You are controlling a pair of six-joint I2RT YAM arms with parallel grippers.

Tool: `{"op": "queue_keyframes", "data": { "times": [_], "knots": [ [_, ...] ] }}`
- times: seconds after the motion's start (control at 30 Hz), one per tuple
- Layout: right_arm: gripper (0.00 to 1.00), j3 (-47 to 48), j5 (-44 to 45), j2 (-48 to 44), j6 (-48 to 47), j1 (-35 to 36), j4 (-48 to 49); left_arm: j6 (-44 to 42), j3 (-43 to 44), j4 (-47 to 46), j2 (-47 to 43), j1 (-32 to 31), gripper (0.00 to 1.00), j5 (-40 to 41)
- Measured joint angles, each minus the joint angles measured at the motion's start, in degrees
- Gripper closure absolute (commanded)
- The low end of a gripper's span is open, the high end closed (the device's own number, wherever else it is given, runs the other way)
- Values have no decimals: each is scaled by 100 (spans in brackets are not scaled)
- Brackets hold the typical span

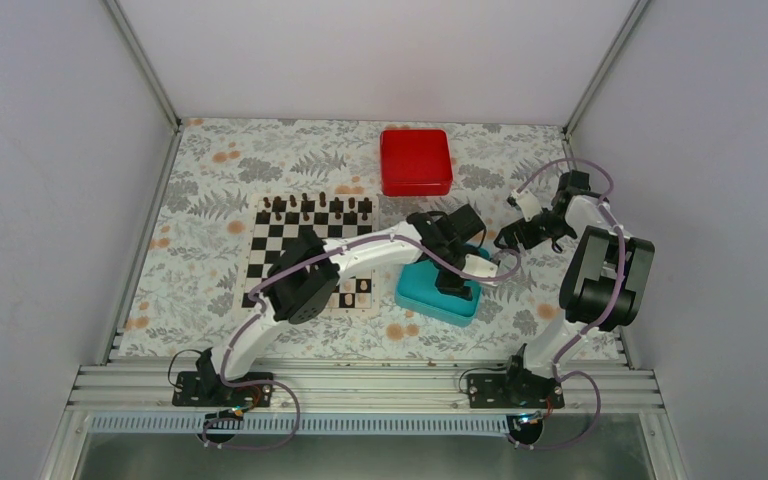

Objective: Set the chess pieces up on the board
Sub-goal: Pick up the chess piece from the storage box.

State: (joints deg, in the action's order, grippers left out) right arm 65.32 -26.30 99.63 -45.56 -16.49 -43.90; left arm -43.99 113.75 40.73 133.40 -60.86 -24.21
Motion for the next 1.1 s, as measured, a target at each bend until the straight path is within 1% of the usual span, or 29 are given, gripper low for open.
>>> {"op": "queue_keyframes", "data": {
  "times": [0.27,0.53,0.73,0.8,1.0,1.1],
  "knots": [
    [0,0,0,0,0,-4,50,-48,186,15,457,0,56,101],
    [0,7,-2,0,0,-9,63,-37,205,9,509,0,73,168],
    [0,7,-2,0,0,-17,70,-4,208,9,509,0,89,168],
    [0,7,-2,0,0,-24,79,11,208,11,509,0,91,168],
    [0,7,-4,0,0,-83,109,11,208,13,503,0,91,181],
    [0,7,-2,0,0,-92,122,13,116,48,380,4,91,345]
  ]
}}
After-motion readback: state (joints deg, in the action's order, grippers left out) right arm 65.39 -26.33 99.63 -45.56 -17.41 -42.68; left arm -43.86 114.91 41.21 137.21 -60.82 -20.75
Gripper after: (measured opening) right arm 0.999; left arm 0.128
